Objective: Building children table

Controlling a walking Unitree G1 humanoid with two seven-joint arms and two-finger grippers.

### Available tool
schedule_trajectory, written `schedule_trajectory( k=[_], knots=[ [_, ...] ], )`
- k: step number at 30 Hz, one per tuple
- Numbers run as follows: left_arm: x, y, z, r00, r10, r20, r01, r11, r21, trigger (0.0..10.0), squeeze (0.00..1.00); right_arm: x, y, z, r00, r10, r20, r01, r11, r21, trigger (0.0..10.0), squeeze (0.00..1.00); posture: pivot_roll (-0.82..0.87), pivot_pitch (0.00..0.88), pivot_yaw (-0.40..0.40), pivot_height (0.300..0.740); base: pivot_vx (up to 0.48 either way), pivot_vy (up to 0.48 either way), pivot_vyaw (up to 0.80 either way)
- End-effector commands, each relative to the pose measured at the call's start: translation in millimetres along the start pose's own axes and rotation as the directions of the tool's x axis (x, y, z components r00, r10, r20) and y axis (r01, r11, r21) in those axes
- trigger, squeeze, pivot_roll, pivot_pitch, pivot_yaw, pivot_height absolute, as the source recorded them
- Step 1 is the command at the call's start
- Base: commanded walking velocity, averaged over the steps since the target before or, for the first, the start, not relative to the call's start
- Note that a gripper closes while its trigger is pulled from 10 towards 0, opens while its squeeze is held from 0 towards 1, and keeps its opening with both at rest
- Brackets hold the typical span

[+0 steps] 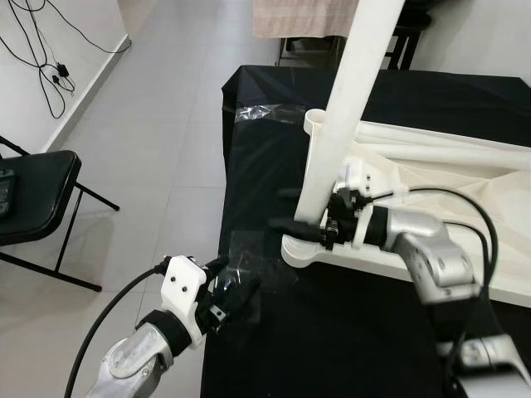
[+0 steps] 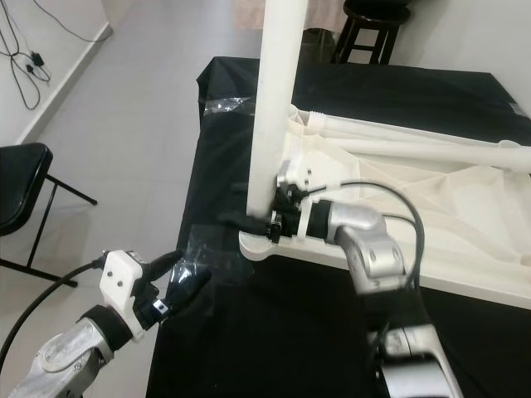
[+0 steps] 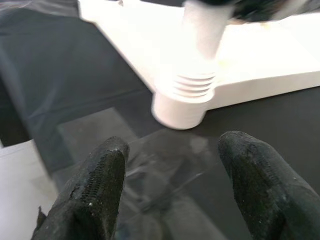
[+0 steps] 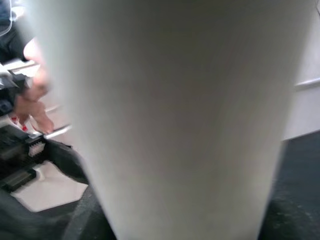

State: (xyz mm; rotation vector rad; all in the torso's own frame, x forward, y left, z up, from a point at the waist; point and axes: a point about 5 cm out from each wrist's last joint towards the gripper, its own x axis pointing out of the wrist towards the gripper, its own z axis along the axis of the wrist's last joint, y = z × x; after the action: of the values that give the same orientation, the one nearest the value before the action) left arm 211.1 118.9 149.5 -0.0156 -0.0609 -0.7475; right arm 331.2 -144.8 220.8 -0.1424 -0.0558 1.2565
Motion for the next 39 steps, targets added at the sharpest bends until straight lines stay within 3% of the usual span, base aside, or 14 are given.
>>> schedule_trajectory(
  k=[1,9,10,12,14,17,22,23,24,25,29,33,34,39],
  knots=[
    [-3.3,-3.8,1,0.999,-0.035,-0.017,0.035,0.999,-0.013,10.0,0.00,3.8,6.8,-8,0.998,0.070,-0.001,-0.069,0.997,0.043,0.0,0.00,0.11,0.196,-0.088,0.740,0.000,0.000,0.00],
    [-11.6,-3.6,7,0.997,-0.046,-0.057,0.048,0.998,0.043,10.0,0.00,-13.8,29.2,-42,0.984,-0.162,-0.080,0.169,0.981,0.094,0.0,0.00,0.12,0.196,-0.095,0.740,0.000,0.000,0.00],
    [-15.5,-1.3,8,0.997,-0.035,-0.074,0.039,0.997,0.063,10.0,0.00,-10.6,37.9,-56,0.883,-0.447,-0.141,0.461,0.882,0.092,0.0,0.00,0.11,0.209,-0.073,0.740,0.000,0.000,0.00],
    [-15.5,-1.3,8,0.997,-0.035,-0.074,0.039,0.997,0.063,10.0,0.00,-10.6,37.9,-56,0.883,-0.447,-0.141,0.461,0.882,0.092,0.0,0.00,0.11,0.209,-0.073,0.740,0.000,0.000,0.00],
    [-20.7,1.2,9,0.995,-0.018,-0.100,0.028,0.995,0.092,10.0,0.00,-15.7,64.2,-74,0.666,-0.703,-0.249,0.740,0.666,0.097,0.0,0.00,0.10,0.211,-0.069,0.740,0.000,0.000,0.00],
    [-22.5,3.8,9,0.994,-0.005,-0.110,0.018,0.993,0.117,10.0,0.00,-17.5,71.1,-75,0.648,-0.714,-0.266,0.757,0.642,0.122,0.0,0.00,0.08,0.196,-0.062,0.740,0.000,0.000,0.00],
    [-20.4,8.1,10,0.990,-0.005,-0.142,0.033,0.980,0.194,10.0,0.00,-9.4,60.7,-71,0.733,-0.641,-0.228,0.674,0.728,0.123,0.0,0.00,0.10,0.190,-0.067,0.740,0.000,0.000,0.00],
    [-19.4,7.3,11,0.989,-0.006,-0.145,0.035,0.978,0.203,10.0,0.00,-4.5,57.9,-66,0.771,-0.601,-0.209,0.632,0.764,0.132,10.0,0.00,0.10,0.188,-0.067,0.740,0.000,0.000,0.00],
    [-19.4,7.3,11,0.989,-0.006,-0.145,0.035,0.978,0.203,10.0,0.00,-4.5,57.9,-66,0.771,-0.601,-0.209,0.632,0.764,0.132,10.0,0.00,0.10,0.188,-0.067,0.740,0.000,0.000,0.00],
    [-18.1,6.7,11,0.990,-0.004,-0.143,0.034,0.978,0.206,10.0,0.00,2.2,55.5,-57,0.846,-0.508,-0.160,0.530,0.834,0.152,10.0,1.00,0.10,0.184,-0.069,0.740,0.000,0.000,0.00],
    [-15.9,5.9,12,0.989,-0.007,-0.147,0.039,0.977,0.211,10.0,0.00,11.4,62.3,-23,0.986,-0.163,-0.020,0.164,0.983,0.084,10.0,1.00,0.10,0.182,-0.068,0.740,0.000,0.000,0.00],
    [-14.6,5.0,12,0.988,-0.017,-0.155,0.052,0.974,0.220,10.0,0.00,10.2,55.2,-16,0.994,-0.109,-0.013,0.109,0.994,0.023,10.0,1.00,0.11,0.178,-0.067,0.740,0.000,0.000,0.00],
    [-14.1,4.7,12,0.987,-0.020,-0.157,0.056,0.973,0.225,10.0,0.00,10.1,49.8,-13,0.998,-0.066,-0.011,0.066,0.998,-0.003,10.0,0.00,0.11,0.177,-0.066,0.740,0.000,0.000,0.00],
    [-12.2,3.5,13,0.987,-0.023,-0.161,0.062,0.969,0.240,10.0,0.00,13.3,31.3,-4,0.995,0.097,0.002,-0.097,0.995,-0.010,10.0,0.00,0.13,0.176,-0.070,0.740,0.000,0.000,0.00]
  ],
)
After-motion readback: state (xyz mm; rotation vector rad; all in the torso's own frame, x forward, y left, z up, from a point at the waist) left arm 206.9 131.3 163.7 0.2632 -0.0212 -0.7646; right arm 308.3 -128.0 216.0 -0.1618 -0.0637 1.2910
